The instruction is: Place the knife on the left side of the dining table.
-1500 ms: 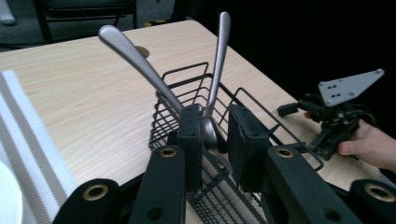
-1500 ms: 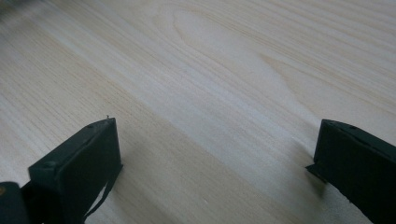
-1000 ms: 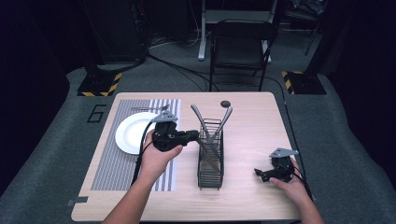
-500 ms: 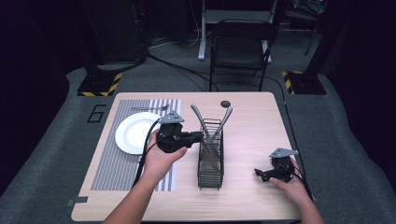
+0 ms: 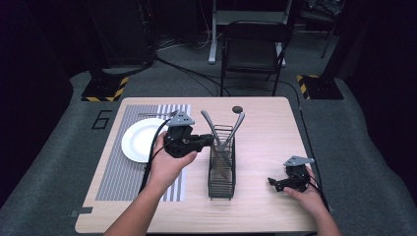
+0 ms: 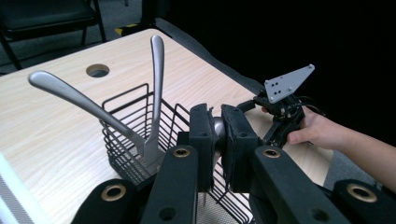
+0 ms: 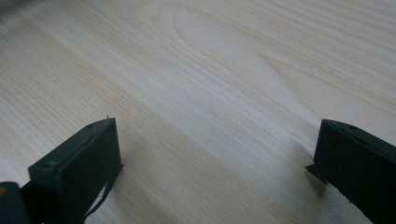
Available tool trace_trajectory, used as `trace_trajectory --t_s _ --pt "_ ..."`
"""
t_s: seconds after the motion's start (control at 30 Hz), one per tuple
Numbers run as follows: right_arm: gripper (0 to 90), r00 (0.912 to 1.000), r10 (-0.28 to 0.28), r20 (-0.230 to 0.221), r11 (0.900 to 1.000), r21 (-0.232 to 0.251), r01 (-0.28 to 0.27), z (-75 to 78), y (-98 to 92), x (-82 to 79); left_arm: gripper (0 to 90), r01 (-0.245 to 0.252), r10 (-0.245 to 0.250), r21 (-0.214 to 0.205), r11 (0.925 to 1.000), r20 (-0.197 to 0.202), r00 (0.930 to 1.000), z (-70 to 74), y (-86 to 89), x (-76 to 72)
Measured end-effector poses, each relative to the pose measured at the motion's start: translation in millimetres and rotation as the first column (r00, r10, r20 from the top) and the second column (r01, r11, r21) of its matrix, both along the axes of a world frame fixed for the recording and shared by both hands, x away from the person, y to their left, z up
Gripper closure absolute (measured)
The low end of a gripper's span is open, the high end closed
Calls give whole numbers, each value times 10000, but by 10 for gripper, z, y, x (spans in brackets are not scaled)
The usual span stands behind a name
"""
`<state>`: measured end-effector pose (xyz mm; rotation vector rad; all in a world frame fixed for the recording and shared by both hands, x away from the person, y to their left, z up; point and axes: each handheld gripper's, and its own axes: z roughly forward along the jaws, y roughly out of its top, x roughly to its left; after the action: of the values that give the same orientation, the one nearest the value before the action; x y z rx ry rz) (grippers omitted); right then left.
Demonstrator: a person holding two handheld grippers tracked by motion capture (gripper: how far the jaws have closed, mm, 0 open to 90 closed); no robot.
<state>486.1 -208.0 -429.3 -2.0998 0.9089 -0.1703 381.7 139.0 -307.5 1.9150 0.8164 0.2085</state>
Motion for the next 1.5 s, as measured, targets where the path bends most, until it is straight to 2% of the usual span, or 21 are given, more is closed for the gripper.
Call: trace_trajectory --t_s 0.37,0.6,0.77,1.03,1.3,1.5 --pt "0 10000 2 -2 10000 4 -2 0 0 0 836 -70 67 84 9999 372 9993 262 15 -68" --pt "0 10000 8 1 10000 -3 -8 0 1 0 836 -143 138 81 9999 644 9978 447 85 -132" --pt "0 10000 3 -4 10000 0 -3 0 0 0 837 -192 203 -137 9997 864 9961 578 150 -185" --pt "0 10000 0 -2 10000 -6 0 0 1 0 837 -337 363 -263 9991 1080 9935 773 255 -256" --pt "0 10000 7 -5 10000 -7 -7 0 1 0 837 -528 574 -418 9977 1178 9914 910 380 -306" --pt "0 10000 4 2 10000 -7 -4 0 1 0 837 -629 672 -378 9973 1273 9896 943 457 -329"
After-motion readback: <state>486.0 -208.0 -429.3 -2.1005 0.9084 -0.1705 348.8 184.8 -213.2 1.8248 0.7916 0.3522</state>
